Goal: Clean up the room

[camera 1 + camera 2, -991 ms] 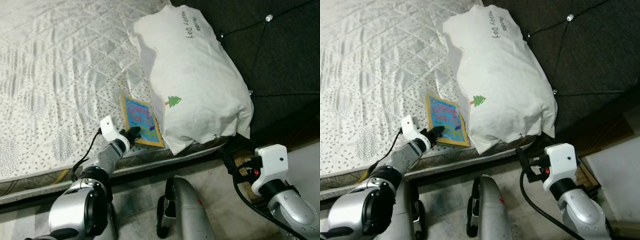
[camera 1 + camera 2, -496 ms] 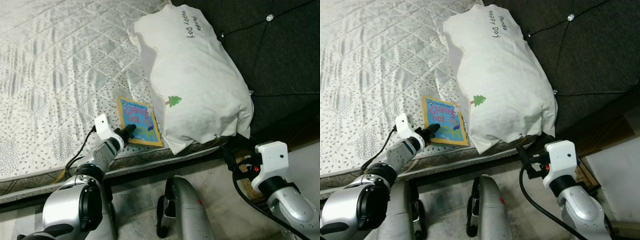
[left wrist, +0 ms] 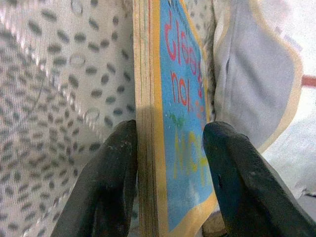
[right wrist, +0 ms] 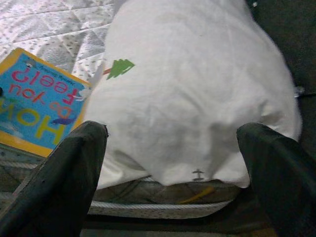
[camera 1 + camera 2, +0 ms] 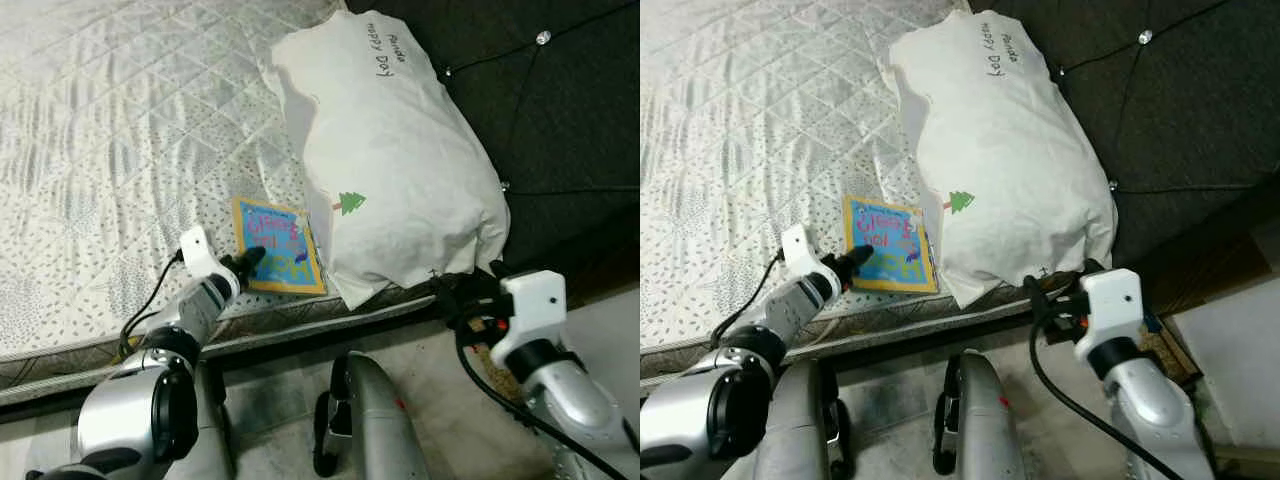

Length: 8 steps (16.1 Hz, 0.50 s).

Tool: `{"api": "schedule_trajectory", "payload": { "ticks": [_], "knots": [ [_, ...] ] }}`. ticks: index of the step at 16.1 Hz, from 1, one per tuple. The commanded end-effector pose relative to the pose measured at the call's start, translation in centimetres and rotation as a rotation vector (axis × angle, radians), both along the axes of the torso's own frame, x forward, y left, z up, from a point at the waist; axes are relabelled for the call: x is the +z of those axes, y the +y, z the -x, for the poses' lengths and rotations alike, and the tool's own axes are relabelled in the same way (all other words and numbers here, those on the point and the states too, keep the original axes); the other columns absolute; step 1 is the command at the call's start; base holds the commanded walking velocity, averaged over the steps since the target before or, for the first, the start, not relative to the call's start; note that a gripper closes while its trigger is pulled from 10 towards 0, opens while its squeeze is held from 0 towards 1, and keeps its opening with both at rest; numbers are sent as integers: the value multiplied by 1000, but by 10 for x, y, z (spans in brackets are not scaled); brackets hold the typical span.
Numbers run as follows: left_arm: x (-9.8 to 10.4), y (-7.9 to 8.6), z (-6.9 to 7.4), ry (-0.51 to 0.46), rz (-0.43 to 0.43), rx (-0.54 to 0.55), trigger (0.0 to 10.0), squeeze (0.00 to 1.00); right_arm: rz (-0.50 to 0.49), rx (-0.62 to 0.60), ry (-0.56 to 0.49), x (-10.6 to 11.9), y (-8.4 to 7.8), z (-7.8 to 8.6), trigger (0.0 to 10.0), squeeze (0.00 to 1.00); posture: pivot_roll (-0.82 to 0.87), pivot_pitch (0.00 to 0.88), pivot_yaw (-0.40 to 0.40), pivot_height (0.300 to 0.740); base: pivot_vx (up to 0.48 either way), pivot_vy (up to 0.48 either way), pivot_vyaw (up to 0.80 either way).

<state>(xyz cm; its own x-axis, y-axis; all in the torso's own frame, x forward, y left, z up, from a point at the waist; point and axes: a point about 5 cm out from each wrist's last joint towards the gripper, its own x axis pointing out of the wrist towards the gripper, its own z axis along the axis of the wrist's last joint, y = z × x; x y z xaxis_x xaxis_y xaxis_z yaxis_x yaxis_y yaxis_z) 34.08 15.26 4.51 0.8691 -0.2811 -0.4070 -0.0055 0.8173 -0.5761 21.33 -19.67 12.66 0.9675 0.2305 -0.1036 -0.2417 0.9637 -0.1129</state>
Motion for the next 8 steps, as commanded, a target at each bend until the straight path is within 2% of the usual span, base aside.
{"api": "schedule_trajectory", "payload": {
  "ticks": [1, 8],
  "knots": [
    [-10, -6, 8, 43, -2, -29, 10000, 1000, 13, -22, 15, -4, -4, 2, 10000, 0, -224, 242, -156, 631, 0, 0, 0],
    [-8, 7, 5, 42, -57, -7, 10000, 1000, 3, -27, 16, -7, -1, 0, 10000, 0, -214, 236, -143, 631, 0, 0, 0]
  ]
}}
